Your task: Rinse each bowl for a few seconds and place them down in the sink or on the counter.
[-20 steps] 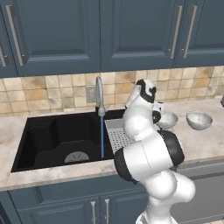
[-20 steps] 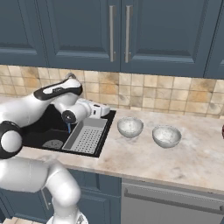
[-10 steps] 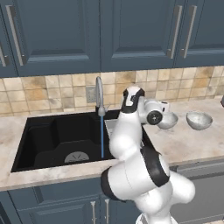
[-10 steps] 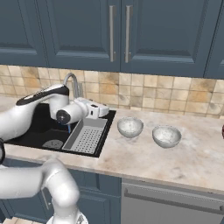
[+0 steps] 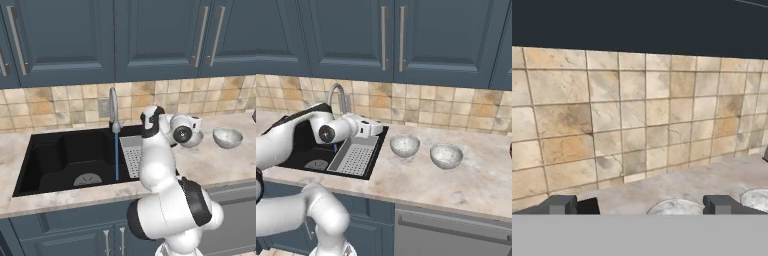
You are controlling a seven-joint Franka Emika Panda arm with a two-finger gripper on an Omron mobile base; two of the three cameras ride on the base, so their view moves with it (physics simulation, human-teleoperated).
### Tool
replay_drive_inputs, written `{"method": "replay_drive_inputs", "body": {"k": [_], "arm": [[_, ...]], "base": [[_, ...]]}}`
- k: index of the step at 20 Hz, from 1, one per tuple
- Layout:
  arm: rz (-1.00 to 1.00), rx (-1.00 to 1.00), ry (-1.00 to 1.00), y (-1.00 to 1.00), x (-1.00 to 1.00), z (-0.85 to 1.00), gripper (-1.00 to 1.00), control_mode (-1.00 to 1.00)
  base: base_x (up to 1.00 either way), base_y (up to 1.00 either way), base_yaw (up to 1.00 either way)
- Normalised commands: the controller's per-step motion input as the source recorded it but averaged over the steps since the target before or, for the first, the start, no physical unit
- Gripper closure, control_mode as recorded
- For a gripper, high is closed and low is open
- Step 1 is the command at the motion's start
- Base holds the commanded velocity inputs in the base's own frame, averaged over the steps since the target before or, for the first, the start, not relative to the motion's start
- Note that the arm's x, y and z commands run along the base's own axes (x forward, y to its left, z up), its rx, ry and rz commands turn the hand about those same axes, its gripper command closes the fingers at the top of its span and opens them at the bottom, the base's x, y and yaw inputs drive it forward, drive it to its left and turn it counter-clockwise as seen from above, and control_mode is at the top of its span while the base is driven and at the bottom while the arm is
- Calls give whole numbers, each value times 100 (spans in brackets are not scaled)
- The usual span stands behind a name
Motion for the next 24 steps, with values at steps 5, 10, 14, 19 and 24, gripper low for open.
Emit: {"method": "replay_drive_inputs", "body": {"k": [5,10,14,19,24], "arm": [[-2,0,15,-8,-25,24,-100,-100],[-1,0,15,-4,-24,25,-100,-100],[0,0,8,0,-19,49,-100,-100],[0,0,3,0,-21,61,-100,-100],[0,-1,1,1,-21,62,-100,-100]], "base": [[0,0,0],[0,0,0],[0,0,0],[0,0,0],[0,0,0]]}}
